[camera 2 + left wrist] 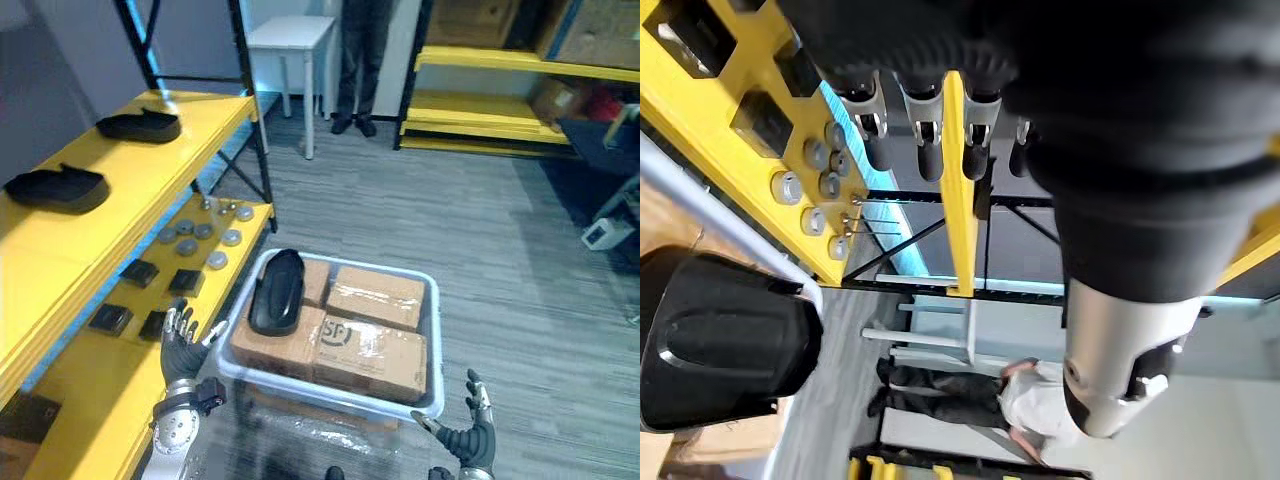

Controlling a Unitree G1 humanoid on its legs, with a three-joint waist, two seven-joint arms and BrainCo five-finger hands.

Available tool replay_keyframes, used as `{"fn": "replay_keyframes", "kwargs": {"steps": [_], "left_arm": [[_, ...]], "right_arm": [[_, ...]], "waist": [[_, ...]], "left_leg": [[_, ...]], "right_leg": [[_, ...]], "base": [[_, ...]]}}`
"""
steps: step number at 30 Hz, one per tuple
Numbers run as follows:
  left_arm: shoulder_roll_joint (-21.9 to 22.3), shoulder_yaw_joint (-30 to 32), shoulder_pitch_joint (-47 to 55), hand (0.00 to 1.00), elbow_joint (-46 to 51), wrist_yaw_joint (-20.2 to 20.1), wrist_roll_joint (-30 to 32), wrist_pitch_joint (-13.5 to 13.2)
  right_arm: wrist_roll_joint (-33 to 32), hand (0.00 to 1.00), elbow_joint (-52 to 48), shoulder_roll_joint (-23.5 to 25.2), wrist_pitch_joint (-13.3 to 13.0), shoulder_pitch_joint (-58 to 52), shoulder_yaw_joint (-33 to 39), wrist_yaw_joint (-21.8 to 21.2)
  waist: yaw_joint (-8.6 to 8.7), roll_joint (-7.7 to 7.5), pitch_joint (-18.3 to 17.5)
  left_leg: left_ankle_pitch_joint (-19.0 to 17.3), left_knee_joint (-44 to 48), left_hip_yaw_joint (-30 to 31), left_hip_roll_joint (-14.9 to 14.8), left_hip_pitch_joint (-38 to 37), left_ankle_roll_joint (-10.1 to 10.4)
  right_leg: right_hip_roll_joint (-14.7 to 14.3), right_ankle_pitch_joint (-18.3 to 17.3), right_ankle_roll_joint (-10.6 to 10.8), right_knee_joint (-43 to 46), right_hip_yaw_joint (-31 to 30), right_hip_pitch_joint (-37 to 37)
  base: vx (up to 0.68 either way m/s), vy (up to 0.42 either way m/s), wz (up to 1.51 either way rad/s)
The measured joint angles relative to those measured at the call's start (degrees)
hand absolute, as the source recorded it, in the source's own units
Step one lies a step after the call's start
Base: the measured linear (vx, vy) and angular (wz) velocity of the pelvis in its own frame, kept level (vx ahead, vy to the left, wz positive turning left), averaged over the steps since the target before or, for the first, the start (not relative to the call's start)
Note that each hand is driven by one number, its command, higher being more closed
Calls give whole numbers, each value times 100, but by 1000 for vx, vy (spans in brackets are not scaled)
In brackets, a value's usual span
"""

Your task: Walk over and take plastic housings, then place them on the shelf

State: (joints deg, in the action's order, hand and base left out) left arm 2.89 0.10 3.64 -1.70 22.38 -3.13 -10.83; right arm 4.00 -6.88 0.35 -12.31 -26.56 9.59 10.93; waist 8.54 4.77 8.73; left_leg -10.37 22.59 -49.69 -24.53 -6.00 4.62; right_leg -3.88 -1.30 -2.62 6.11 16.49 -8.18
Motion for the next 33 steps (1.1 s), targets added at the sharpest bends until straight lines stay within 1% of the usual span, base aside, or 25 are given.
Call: {"fn": "replay_keyframes", "kwargs": {"steps": [1, 2, 3, 4, 5, 6, 7, 9, 10, 11, 13, 14, 15, 16, 17, 18, 19, 21, 22, 23, 24, 27, 29, 30, 33], "left_arm": [[10, 84, 52, 0, -94, 7, 0, 13], [5, 243, 175, 0, -274, 46, -2, 25], [5, 410, 310, 0, -529, 98, 2, 32], [2, 501, 389, 0, -659, 122, 10, 50], [-9, 632, 497, 0, -841, 193, 15, 92], [-22, 791, 578, 0, -1092, 252, 20, 139], [-27, 927, 642, 0, -1306, 285, 69, 177], [-37, 1035, 710, 0, -1547, 322, 125, 213], [-59, 1057, 796, 0, -1748, 346, 173, 235], [-59, 1068, 831, 0, -1833, 341, 243, 257], [-82, 1062, 859, 0, -2160, 252, 413, 268], [-147, 1044, 837, 0, -2274, 208, 470, 269], [-296, 947, 792, 0, -2477, 117, 572, 274], [-349, 914, 775, 0, -2566, 52, 594, 272], [-431, 905, 729, 0, -2735, -43, 683, 271], [-532, 896, 662, 0, -2878, -65, 709, 259], [-588, 890, 609, 0, -2955, -75, 736, 256], [-834, 818, 369, 0, -3272, -167, 720, 249], [-881, 799, 318, 0, -3331, -177, 691, 250], [-929, 789, 260, 0, -3387, -196, 606, 250], [-925, 789, 230, 0, -3491, -205, 535, 249], [-870, 735, 142, 0, -3704, -256, 270, 249], [-846, 733, 81, 0, -3795, -256, 79, 232], [-834, 724, 28, 0, -3824, -256, -68, 210], [-836, 624, -50, 0, -3931, -256, -212, 144]], "right_arm": [[0, 0, 61, -8, 0, -7, -70, 13], [3, 0, 169, -67, 4, 23, -187, 39], [3, 0, 321, -172, 28, 159, -277, 59], [2, 0, 408, -243, 45, 269, -327, 76], [2, 0, 540, -320, 52, 442, -410, 88], [0, 0, 762, -425, 68, 690, -431, 93], [-3, 0, 983, -511, 101, 908, -465, 115], [-6, 0, 1266, -641, 118, 1213, -481, 135], [-13, 0, 1526, -746, 134, 1544, -537, 166], [-16, 0, 1609, -756, 149, 1668, -528, 175], [-19, 0, 1921, -771, 196, 2012, -508, 279], [-20, 0, 2038, -765, 222, 2131, -502, 305], [-19, 0, 2223, -735, 247, 2415, -501, 365], [-15, 0, 2309, -737, 250, 2590, -501, 402], [-14, 0, 2512, -741, 277, 3011, -484, 508], [-13, 0, 2753, -733, 300, 3490, -414, 585], [-1, 0, 2877, -733, 323, 3734, -392, 648], [107, 0, 3382, -730, 456, 4788, -348, 872], [108, 0, 3501, -727, 488, 5071, -328, 917], [108, 0, 3725, -724, 544, 5630, -282, 1009], [108, 0, 3920, -729, 564, 6147, -247, 1072], [108, 0, 4239, -746, 704, 7018, 116, 1320], [108, 0, 4377, -811, 773, 7295, 291, 1532], [130, 0, 4487, -934, 881, 7457, 301, 1660], [370, 0, 4619, -1119, 997, 7692, 332, 1854]], "waist": [[-47, 0, 3], [-138, 13, 55], [-236, 4, 103], [-298, 3, 103], [-398, 13, 108], [-458, 2, 115], [-547, -6, 120], [-622, 1, 115], [-697, 37, 92], [-711, 41, 89], [-724, 77, 67], [-759, 25, 77], [-790, -53, 93], [-813, -61, 94], [-832, -54, 124], [-946, -46, 214], [-999, -57, 279], [-1234, -53, 610], [-1292, -50, 715], [-1393, -58, 899], [-1445, -46, 1047], [-1530, -14, 1405], [-1544, -13, 1495], [-1562, -1, 1595], [-1577, 27, 1651]], "left_leg": [[15, 443, 160, -192, 97, -177], [167, 1407, 702, -523, 439, -672], [130, 2198, 1503, -589, 918, -660], [96, 2432, 1851, -543, 1127, -603], [22, 2586, 2262, -433, 1369, -478], [-86, 2385, 2646, -269, 1558, -298], [-187, 1840, 2886, -102, 1620, -104], [-207, 950, 3143, 155, 1626, -56], [-66, 57, 3320, 410, 1557, 51], [79, -234, 3366, 499, 1534, 99], [913, -1017, 3582, 858, 1488, 119], [1016, -1129, 3615, 922, 1454, 278], [1112, -1395, 3630, 1146, 1419, 178], [1168, -1502, 3650, 1247, 1425, 153], [1259, -1681, 3702, 1448, 1450, 51], [1294, -1741, 3730, 1590, 1497, 2], [1298, -1738, 3735, 1633, 1521, -3], [1308, -1663, 3856, 1745, 1711, -20], [1311, -1644, 3881, 1756, 1759, -25], [1319, -1590, 3892, 1756, 1892, -36], [1331, -1564, 3904, 1751, 2031, -54], [1338, -1525, 3923, 1736, 2173, -64], [1351, -1522, 3939, 1739, 2296, -83], [1356, -1521, 3940, 1746, 2338, -90], [1357, -1442, 3960, 1734, 2540, -92]], "right_leg": [[-44, -13, -65, -15, -14, 78], [-86, -26, -200, -71, -44, 279], [-83, -56, -232, -116, -103, 411], [-79, -56, -232, -156, -167, 457], [-70, -47, -236, -237, -197, 543], [-60, 5, -296, -326, -173, 686], [-44, 19, -315, -390, -147, 791], [-4, 21, -306, -466, -122, 848], [63, -9, -230, -472, -124, 841], [94, -31, -189, -469, -100, 844], [179, -123, -18, -451, 141, 912], [246, -144, 37, -436, 155, 914], [427, -182, 150, -369, 218, 844], [519, -195, 215, -328, 250, 782], [689, -196, 319, -298, 334, 694], [822, -182, 382, -288, 372, 640], [869, -170, 402, -278, 394, 618], [976, -130, 462, -259, 467, 533], [986, -129, 464, -251, 473, 506], [989, -127, 465, -220, 475, 396], [990, -127, 465, -180, 478, 261], [995, -126, 464, -81, 468, 99], [1000, -126, 464, -45, 470, -35], [1007, -125, 464, -41, 464, -80], [1013, -125, 463, 46, 458, -284]], "base": [[181, -266, -15], [187, -272, -10], [222, -262, -16], [180, -163, -26], [179, -109, -18], [185, -81, -4], [219, -60, 12], [170, 20, 6], [157, 107, 7], [157, 134, 20], [181, 214, 44], [182, 242, 52], [104, 160, 35], [134, 204, 50], [133, 220, 42], [131, 216, 38], [102, 184, 31], [60, 126, 32], [11, 84, 24], [-7, 45, 12], [-13, 28, 7], [0, 0, 0], [0, 0, 0], [0, 0, 0], [3, -1, 1]]}}
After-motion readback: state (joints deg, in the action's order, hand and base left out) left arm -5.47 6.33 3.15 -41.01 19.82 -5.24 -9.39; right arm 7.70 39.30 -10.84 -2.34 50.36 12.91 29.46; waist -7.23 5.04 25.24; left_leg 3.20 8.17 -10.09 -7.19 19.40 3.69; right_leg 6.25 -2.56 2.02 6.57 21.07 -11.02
